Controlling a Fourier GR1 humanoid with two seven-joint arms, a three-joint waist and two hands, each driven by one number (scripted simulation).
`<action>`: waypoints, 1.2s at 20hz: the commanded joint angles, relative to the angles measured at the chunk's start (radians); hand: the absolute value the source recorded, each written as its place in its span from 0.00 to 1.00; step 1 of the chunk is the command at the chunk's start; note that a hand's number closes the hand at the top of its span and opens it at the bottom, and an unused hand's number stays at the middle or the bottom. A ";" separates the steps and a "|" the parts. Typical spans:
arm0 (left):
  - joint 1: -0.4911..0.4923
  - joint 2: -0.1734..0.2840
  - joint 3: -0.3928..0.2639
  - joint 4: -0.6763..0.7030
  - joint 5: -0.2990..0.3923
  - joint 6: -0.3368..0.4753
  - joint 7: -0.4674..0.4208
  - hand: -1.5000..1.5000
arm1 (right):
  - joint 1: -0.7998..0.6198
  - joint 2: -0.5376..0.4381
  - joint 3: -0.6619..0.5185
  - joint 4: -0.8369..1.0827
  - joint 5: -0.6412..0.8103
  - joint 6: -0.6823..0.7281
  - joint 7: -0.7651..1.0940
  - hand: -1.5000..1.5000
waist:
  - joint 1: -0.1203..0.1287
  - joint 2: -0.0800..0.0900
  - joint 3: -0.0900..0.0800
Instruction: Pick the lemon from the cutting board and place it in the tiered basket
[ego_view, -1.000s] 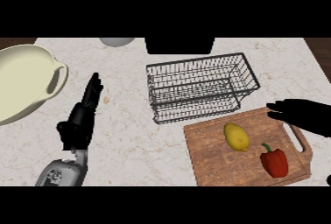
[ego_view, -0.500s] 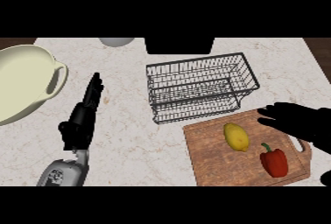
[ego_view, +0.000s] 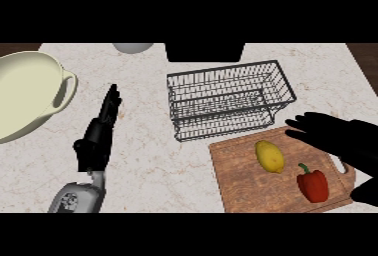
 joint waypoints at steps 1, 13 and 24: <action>0.043 -0.011 -0.007 -0.031 -0.011 -0.009 -0.011 0.50 | -0.056 0.007 -0.037 0.107 0.042 0.017 -0.055 0.00 | 0.003 0.000 0.000; 0.073 -0.028 0.011 -0.031 -0.033 -0.020 -0.044 0.50 | -0.056 0.063 -0.012 0.221 0.104 -0.002 -0.148 0.00 | 0.002 0.000 0.000; 0.015 -0.023 0.060 0.000 -0.015 -0.060 -0.019 0.50 | -0.081 0.119 0.041 0.259 0.153 0.002 -0.151 0.00 | -0.001 0.000 0.000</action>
